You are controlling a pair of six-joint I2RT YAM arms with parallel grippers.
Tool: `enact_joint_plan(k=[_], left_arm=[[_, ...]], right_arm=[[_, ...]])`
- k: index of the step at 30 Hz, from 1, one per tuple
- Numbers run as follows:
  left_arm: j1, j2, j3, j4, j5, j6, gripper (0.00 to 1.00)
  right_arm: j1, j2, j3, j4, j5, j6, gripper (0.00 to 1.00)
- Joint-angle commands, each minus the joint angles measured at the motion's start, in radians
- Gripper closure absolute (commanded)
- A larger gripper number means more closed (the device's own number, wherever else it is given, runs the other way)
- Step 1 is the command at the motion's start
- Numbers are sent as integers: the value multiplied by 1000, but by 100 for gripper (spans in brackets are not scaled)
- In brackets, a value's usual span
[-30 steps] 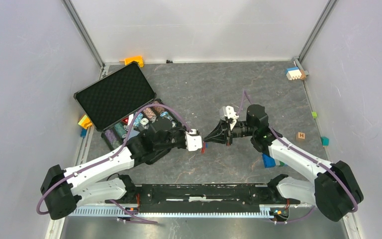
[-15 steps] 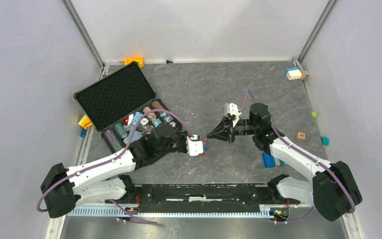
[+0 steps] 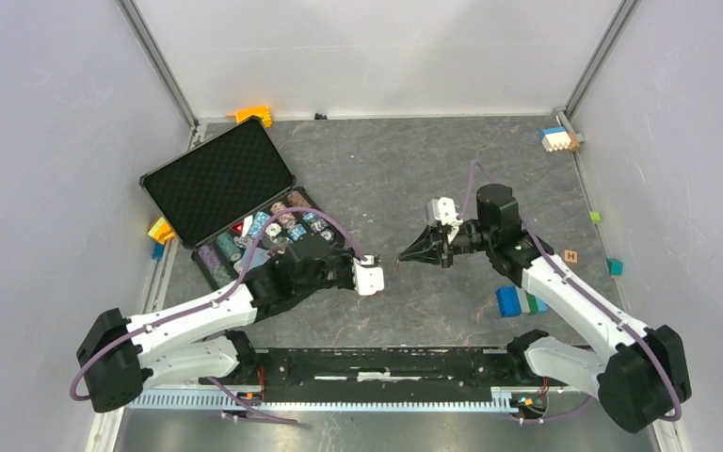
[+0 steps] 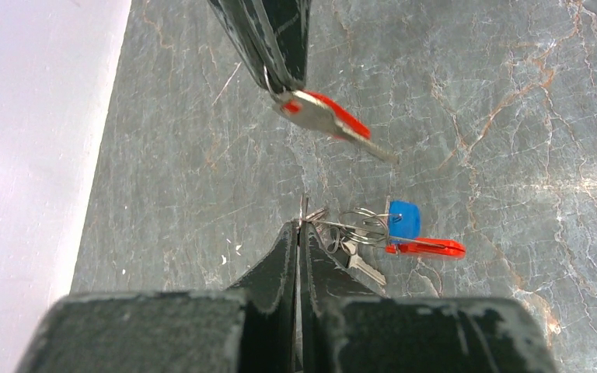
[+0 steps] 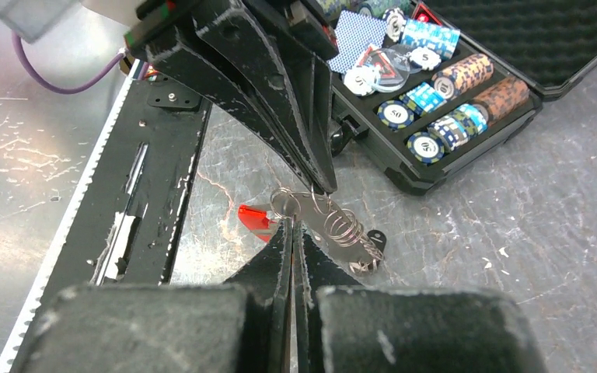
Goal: Put the keys on the keyring
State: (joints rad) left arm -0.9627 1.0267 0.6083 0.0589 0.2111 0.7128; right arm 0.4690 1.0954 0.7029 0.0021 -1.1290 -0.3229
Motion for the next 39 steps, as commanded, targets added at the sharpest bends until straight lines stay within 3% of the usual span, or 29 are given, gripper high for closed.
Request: enact_joint_plan(k=[1, 5, 15, 26, 39], left_arm=[[-5, -4, 6, 69, 6, 36, 98], [-5, -14, 9, 60, 16, 36, 98], [-2, -25, 28, 13, 142, -22, 98], [9, -33, 13, 60, 137, -68, 98], [10, 28, -17, 181, 59, -142, 98]], right_arm=[[-13, -41, 82, -170, -27, -152, 100], [-14, -33, 99, -261, 82, -247, 100], [62, 21, 21, -152, 182, -256, 100], [89, 26, 9, -158, 133, -264, 100], [88, 0, -48, 39, 103, -74, 100]])
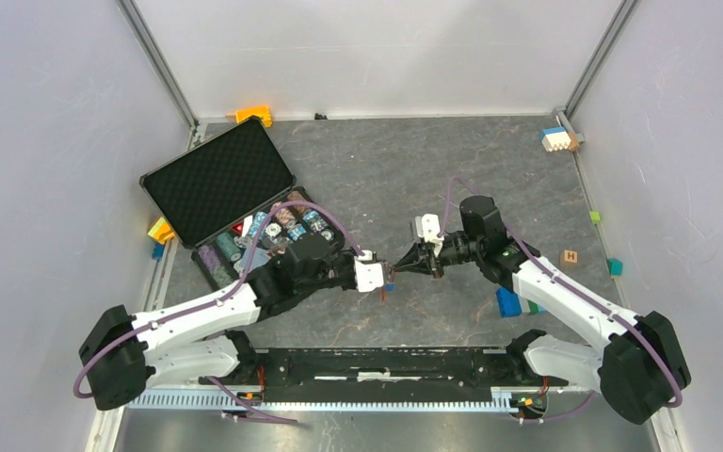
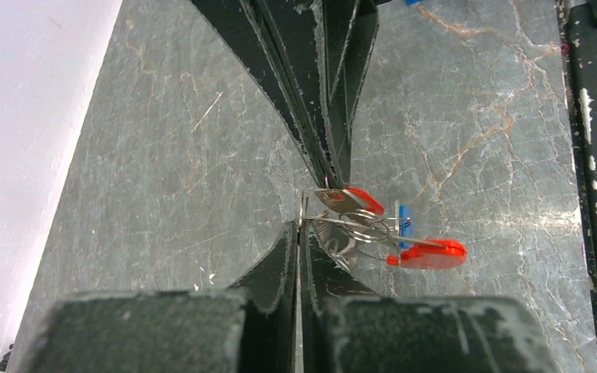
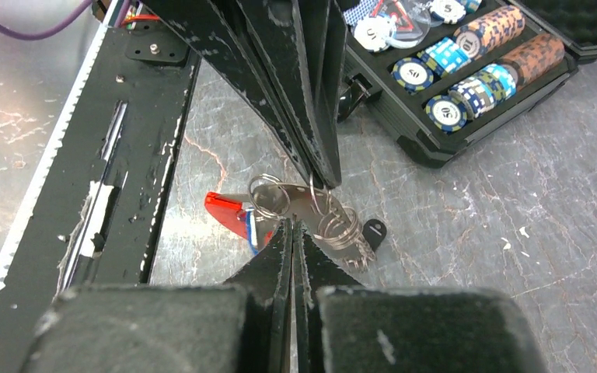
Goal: Put the keys on the keyring
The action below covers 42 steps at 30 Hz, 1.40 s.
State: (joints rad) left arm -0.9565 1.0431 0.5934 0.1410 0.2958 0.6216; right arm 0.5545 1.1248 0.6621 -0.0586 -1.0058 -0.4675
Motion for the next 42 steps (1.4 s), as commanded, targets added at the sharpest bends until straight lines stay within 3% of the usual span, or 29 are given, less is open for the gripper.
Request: enact_joint_plan(k=[1, 42], left_arm=[[3, 14, -7, 110, -28, -56, 98], [-2, 44, 9, 94, 16, -76, 98]], right_arm=[[1, -33, -9, 109, -19, 84, 100], [-5, 7, -22, 192, 62, 205, 100]])
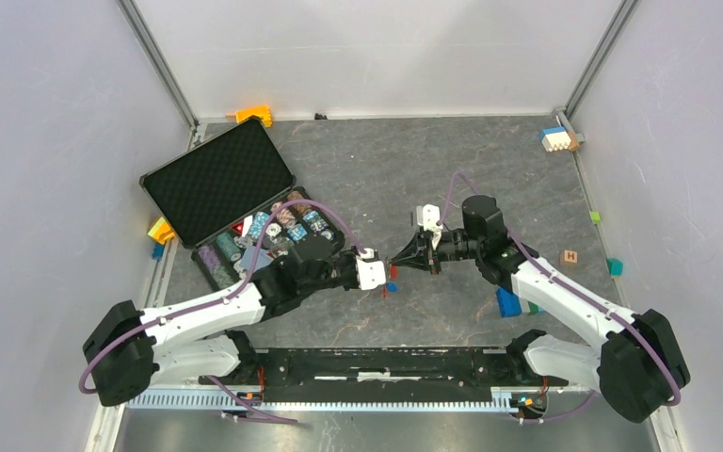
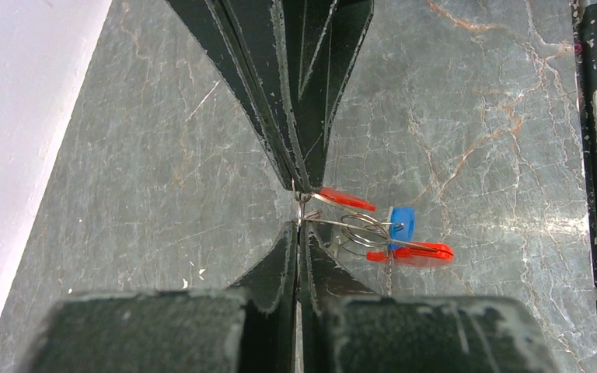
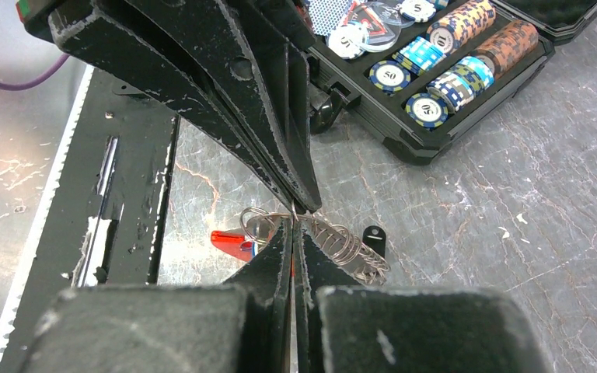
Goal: Put the keys on the keyring
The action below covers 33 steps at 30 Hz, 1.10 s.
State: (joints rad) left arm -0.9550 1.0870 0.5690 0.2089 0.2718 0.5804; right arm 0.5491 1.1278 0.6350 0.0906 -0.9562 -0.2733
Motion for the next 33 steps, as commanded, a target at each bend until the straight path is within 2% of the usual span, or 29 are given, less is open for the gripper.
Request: enact_joint_plan(k=[1, 33], left_arm=[[-3, 1, 35, 26, 40, -37, 98], [-3, 1, 43, 21, 51, -62, 98]], right_arm=[[1, 7, 5, 43, 11, 11, 100], [27, 29, 2, 14, 95, -18, 100]])
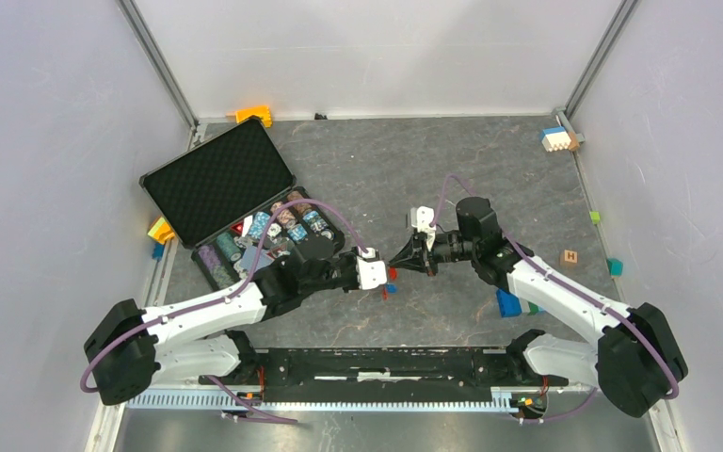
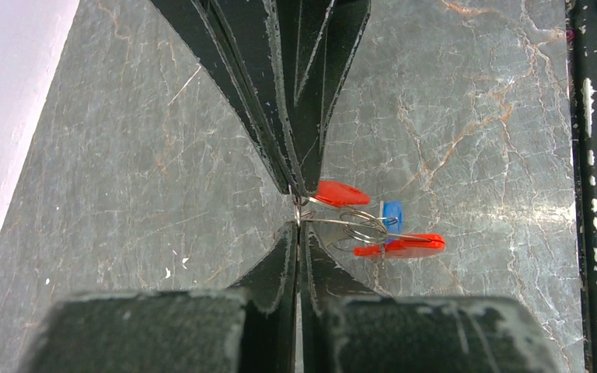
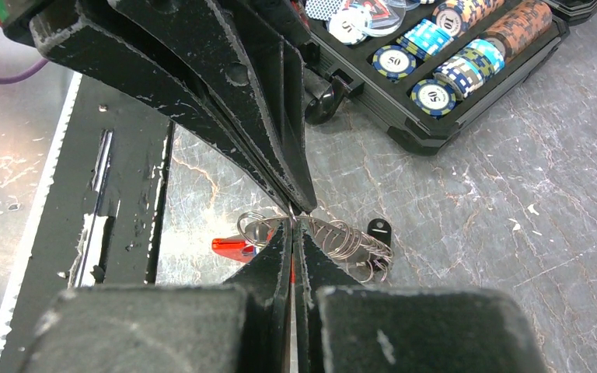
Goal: Put the keys on the keyring
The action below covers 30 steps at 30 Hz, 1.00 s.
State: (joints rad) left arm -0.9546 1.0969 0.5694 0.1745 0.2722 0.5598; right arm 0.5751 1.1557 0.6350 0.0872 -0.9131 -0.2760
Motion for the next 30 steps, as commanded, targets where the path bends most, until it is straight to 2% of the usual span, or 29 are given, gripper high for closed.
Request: enact_joint_plan(k=[1, 10, 30], left_arm=[[-4, -9, 42, 58, 48, -46, 98], [-4, 1, 47, 81, -19, -67, 98], [-4, 14, 56, 62, -12, -66, 98]], right_arm=[[2, 1, 0, 17, 60, -15, 100], [2, -12, -3, 23, 71, -10, 100], [-4, -8, 9, 58, 50, 40, 100]])
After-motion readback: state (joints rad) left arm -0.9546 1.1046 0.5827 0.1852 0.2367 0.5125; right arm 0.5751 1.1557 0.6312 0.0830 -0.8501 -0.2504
